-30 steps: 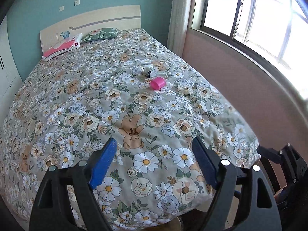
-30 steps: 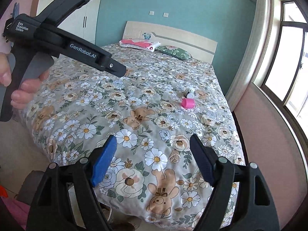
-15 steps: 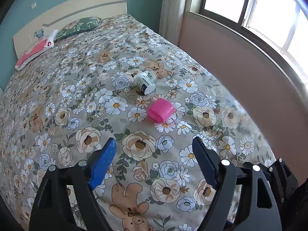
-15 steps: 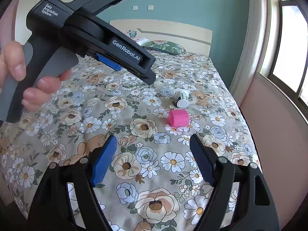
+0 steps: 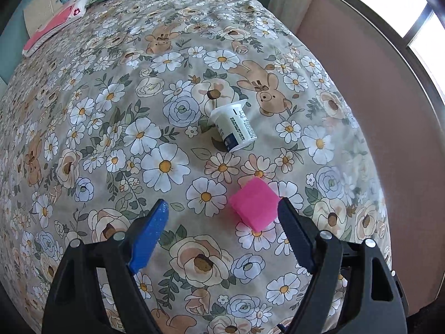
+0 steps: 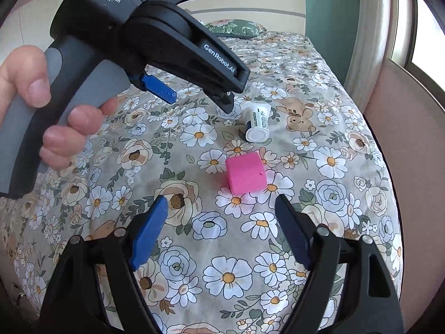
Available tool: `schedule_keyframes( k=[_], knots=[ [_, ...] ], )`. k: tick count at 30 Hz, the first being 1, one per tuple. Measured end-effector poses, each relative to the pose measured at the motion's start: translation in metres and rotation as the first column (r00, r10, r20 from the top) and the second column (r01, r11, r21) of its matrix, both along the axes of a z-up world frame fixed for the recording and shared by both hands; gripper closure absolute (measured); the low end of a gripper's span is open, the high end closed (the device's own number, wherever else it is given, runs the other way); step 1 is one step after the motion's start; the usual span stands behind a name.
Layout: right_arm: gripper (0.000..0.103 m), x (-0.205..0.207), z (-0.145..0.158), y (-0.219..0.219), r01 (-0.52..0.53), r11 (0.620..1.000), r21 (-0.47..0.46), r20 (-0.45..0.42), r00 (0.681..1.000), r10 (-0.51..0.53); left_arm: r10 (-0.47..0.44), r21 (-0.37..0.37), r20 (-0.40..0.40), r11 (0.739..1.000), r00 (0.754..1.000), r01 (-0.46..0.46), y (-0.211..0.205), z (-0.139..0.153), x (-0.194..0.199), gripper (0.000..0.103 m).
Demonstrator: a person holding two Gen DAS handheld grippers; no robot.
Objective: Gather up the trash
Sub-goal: 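Move both open tools back toward the pink cup and white bottle on the bed, then grasp the white bottle with the left tool while the right tool grasps the pink cup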
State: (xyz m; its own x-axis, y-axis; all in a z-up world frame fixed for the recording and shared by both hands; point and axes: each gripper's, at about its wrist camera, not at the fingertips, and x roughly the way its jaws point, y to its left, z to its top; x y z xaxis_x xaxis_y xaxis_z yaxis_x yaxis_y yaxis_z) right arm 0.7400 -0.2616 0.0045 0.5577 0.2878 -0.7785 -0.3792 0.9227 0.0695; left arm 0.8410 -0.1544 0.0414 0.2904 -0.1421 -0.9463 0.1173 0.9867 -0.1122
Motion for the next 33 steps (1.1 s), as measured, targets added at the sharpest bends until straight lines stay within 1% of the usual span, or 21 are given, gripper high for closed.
schedule_keyframes(
  k=[2,8,11,14,16,18,22,25,26,27,28,29,30,31,33],
  knots=[
    [0.025,0.019,-0.008,-0.001,0.000,1.000,-0.011,-0.019,1.000,0.000,0.008,-0.017,-0.023,1.000,1.000,-0.008,-0.004,-0.007,0.016,0.020],
    [0.025,0.065,-0.034,-0.001,-0.026,1.000,-0.014,-0.091,0.996,0.024,0.012,0.015,-0.071,1.000,0.997,-0.011,-0.020,-0.030,0.057,0.020],
    [0.025,0.081,-0.049,0.003,-0.049,0.999,-0.005,-0.121,0.992,0.048,0.027,0.021,-0.068,0.999,0.997,-0.025,-0.025,-0.042,0.074,0.019],
    [0.025,0.092,-0.067,0.011,-0.068,0.997,-0.042,-0.122,0.991,0.063,0.019,0.026,-0.081,1.000,0.997,-0.016,-0.035,-0.059,0.090,0.018],
    [0.025,0.097,-0.080,0.014,-0.070,0.995,-0.066,-0.113,0.992,0.062,0.014,0.016,-0.094,1.000,0.995,-0.013,-0.040,-0.071,0.100,0.018],
    [0.025,0.105,-0.095,0.014,-0.073,0.996,-0.058,-0.132,0.989,0.064,0.015,0.000,-0.108,1.000,0.994,-0.015,-0.043,-0.085,0.108,0.018],
    [0.025,0.117,-0.119,0.016,-0.079,0.995,-0.066,-0.141,0.988,0.069,0.032,0.005,-0.117,0.999,0.993,-0.032,-0.045,-0.110,0.120,0.018],
    [0.025,0.119,-0.125,0.020,-0.094,0.991,-0.091,-0.106,0.991,0.084,0.058,0.004,-0.125,0.998,0.990,-0.058,-0.043,-0.128,0.122,0.018],
    [0.025,0.120,-0.127,0.020,-0.094,0.992,-0.086,-0.099,0.991,0.086,0.053,0.005,-0.126,0.999,0.991,-0.053,-0.044,-0.132,0.123,0.019],
    [0.025,0.121,-0.128,0.020,-0.094,0.992,-0.078,-0.099,0.991,0.086,0.046,0.014,-0.116,0.999,0.992,-0.045,-0.045,-0.133,0.123,0.026],
    [0.026,0.122,-0.129,0.020,-0.093,0.993,-0.074,-0.095,0.992,0.086,0.040,0.018,-0.106,0.999,0.994,-0.039,-0.045,-0.133,0.123,0.029],
    [0.029,0.122,-0.130,0.019,-0.089,0.993,-0.074,-0.086,0.993,0.083,0.038,0.017,-0.102,0.999,0.994,-0.037,-0.046,-0.134,0.124,0.037],
    [0.039,0.123,-0.130,0.018,-0.086,0.994,-0.065,-0.088,0.993,0.080,0.033,0.012,-0.096,0.999,0.995,-0.032,-0.046,-0.133,0.124,0.049],
    [0.047,0.124,-0.130,0.016,-0.073,0.996,-0.056,-0.093,0.993,0.067,0.033,0.014,-0.093,0.999,0.995,-0.032,-0.045,-0.133,0.124,0.049],
    [0.047,0.126,-0.129,0.012,-0.049,0.999,-0.023,-0.106,0.993,0.047,0.039,0.009,-0.080,0.999,0.996,-0.039,-0.042,-0.132,0.122,0.050]
  ],
)
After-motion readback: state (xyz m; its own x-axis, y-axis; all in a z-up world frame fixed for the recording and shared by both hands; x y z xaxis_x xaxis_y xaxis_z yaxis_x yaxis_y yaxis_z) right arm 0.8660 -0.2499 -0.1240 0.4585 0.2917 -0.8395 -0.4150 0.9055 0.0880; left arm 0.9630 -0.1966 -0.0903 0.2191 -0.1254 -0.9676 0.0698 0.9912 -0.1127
